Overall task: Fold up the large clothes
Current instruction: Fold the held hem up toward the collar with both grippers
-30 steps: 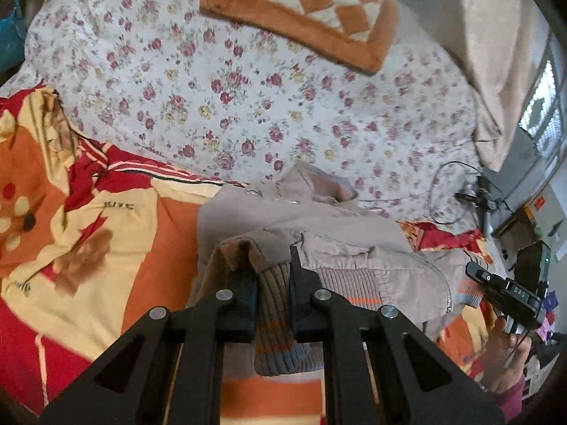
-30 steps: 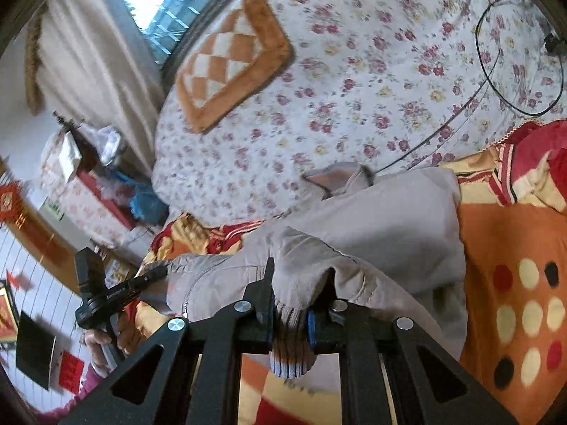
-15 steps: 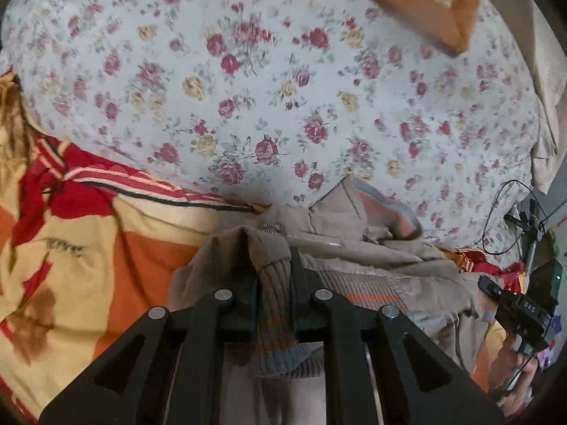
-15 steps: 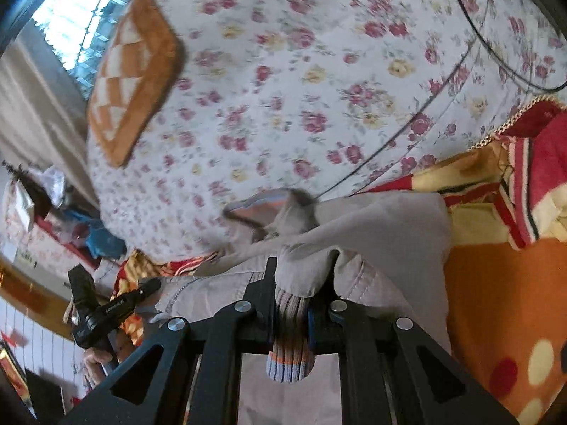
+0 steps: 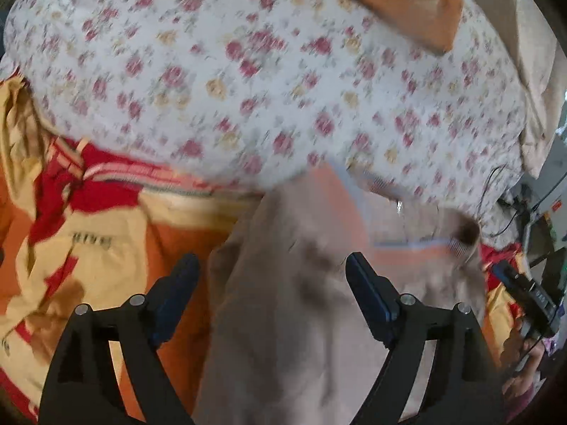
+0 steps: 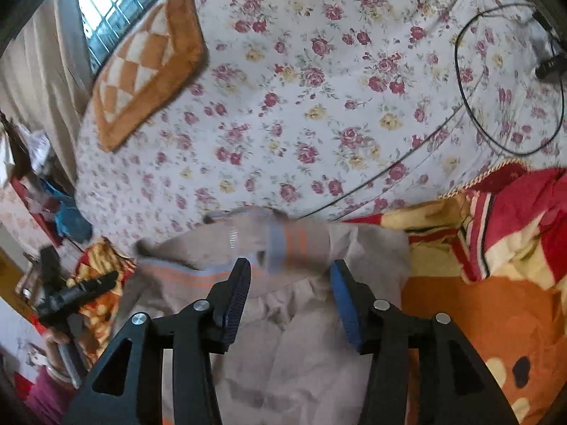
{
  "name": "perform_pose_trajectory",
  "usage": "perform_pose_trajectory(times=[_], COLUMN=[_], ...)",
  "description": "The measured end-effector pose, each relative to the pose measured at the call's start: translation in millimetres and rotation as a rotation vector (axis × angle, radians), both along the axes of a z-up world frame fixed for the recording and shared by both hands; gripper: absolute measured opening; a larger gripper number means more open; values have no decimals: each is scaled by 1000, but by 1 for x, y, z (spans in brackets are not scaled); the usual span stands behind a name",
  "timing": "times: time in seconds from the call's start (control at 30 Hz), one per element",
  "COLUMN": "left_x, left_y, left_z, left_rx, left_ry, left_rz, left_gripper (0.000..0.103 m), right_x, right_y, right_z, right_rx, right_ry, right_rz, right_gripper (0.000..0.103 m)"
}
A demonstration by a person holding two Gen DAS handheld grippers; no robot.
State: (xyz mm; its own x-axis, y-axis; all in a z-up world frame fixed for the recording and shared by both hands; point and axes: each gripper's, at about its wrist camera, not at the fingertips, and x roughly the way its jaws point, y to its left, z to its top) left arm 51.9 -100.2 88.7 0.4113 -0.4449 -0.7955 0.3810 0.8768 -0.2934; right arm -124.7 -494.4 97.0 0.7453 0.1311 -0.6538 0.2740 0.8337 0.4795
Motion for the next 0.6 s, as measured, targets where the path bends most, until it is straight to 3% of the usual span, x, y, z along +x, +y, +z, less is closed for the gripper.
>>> perform_pose_trajectory(times=[0.07,0.17,0.27,0.33,0.5,0.6], left_x=[-5,-5,0,4,-6,-18], left_y=[-1,-8,-8,-5,11,18], left_z=[-16,-45,-63,-65,-52,-47], left_rx=[61,166,156,131,106,129], left_ry=[12,28,52,71,78,48], left_rz=[-8,-1,19,41,73,96], left_gripper=[84,85,85,85,85,85], right_x=[15,46,79,90,80,70], right_y=[11,18,1,-12,-12,3], right_z=[-16,-50,-80,-92,-63,-38], right_rx=[-41,-148,-219,-175,-145,-78], right_ry=[83,223,279,306,257,201], right_rz=[66,60,-11,-41,-38,26], right_gripper=[49,48,44,44,49,64])
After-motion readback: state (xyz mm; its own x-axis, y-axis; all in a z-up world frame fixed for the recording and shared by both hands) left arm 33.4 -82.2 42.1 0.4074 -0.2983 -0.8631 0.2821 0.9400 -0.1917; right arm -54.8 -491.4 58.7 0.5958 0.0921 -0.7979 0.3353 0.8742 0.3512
